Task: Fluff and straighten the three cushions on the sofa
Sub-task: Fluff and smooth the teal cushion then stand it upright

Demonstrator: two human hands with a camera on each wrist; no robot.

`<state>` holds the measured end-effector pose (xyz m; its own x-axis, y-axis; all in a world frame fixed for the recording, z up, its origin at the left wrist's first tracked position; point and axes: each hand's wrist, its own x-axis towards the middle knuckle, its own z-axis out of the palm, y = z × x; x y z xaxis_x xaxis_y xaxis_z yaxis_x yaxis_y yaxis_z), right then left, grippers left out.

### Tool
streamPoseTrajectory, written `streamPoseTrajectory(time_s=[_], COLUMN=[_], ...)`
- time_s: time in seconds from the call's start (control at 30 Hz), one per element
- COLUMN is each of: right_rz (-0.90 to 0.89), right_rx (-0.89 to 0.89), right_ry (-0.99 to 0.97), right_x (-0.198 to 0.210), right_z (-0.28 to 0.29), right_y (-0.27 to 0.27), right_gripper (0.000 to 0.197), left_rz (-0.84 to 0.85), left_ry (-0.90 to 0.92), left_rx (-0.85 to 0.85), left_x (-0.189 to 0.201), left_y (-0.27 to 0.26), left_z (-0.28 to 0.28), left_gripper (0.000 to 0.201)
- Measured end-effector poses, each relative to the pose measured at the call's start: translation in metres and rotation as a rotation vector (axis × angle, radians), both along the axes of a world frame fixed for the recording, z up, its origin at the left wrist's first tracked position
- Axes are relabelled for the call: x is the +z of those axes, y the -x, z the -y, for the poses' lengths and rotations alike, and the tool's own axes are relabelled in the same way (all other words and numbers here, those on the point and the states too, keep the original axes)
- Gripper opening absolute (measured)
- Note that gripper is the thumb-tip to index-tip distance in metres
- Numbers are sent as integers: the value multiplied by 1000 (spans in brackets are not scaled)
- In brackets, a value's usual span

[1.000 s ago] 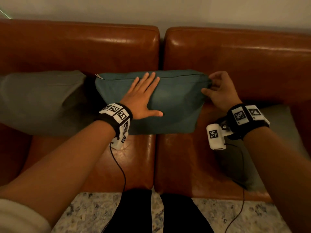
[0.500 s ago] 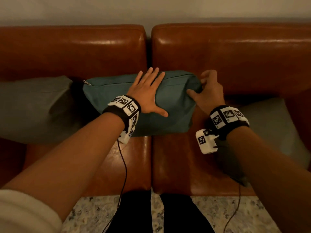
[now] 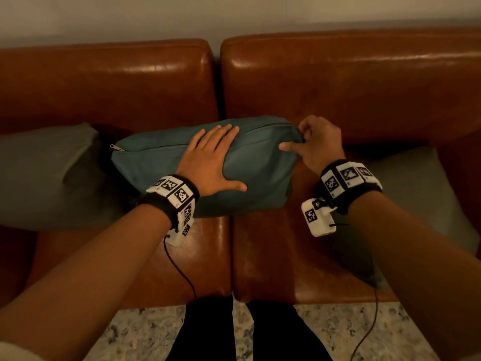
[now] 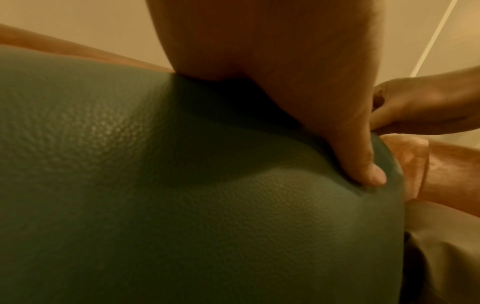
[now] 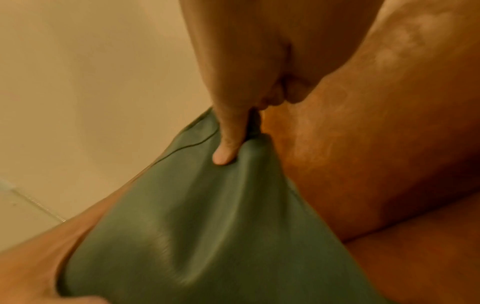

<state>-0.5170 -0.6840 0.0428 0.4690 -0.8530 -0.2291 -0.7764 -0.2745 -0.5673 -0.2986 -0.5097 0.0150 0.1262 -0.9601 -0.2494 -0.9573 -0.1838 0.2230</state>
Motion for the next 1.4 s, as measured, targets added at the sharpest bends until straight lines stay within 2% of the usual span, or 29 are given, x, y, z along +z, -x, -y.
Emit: streamPoseTrajectory(time_s=[0.07,0.13,0.2,0.33,0.4,0.47,0.53,0.6,0.73,0.77,0.9,1.0,1.07,1.13,1.17,1.23,1.27,1.33,1.4], right_rz=[40,103,175,165,226,361,490,542,627,608,367,180,76,14,1,-60,-105,-164,-165], right_rx=[93,158,185,53,-15,-60,-113,-177,-335,-355,-376,-351,-193,142,342,667,757,803,779], right_ry=[-34,-169,-281,-134,-107,-226,-483,-648,-784,-741,-366,-129,16,255,373,510,555,616,646], right_x=[2,7,13,17,22,26,30,29,30,27,14,11,12,10,3,-14,-22,-37,-45], right_z=[1,2,4,9,8,9,6,1,-5,-4,2,0,-11,-33,-44,-65,-74,-80,-72], right_y=[6,14,19,9,3,2,2,1,2,3,10,14,11,2,-3,-13,-19,-32,-44], right_gripper=[35,20,15,24,32,39,42,35,21,23,23,32,46,60,65,72,74,81,87], left_rz=[-19,-35,-50,-48,-46,-44,-45,-45,-26,-17,13,39,89,149,166,172,192,250,276], left_ry=[3,20,43,48,40,45,48,46,45,51,74,100,224,377,416,368,324,263,249], left_rx=[16,26,16,-12,3,20,24,24,1,-7,-76,-89,-55,-33,-34,-80,-116,-157,-138], left_x=[1,3,5,9,8,8,9,9,5,3,4,10,8,-1,-8,-19,-25,-34,-38], left_y=[-8,-17,-24,-27,-27,-31,-34,-33,-25,-21,-5,-3,-5,-5,-5,-4,-6,-15,-32], left_z=[-4,-7,-10,-15,-17,-20,-23,-21,-12,-11,-8,-5,-12,-28,-38,-57,-64,-71,-69], left_gripper=[139,140,141,140,140,140,140,140,141,141,136,117,91,68,67,81,91,109,118])
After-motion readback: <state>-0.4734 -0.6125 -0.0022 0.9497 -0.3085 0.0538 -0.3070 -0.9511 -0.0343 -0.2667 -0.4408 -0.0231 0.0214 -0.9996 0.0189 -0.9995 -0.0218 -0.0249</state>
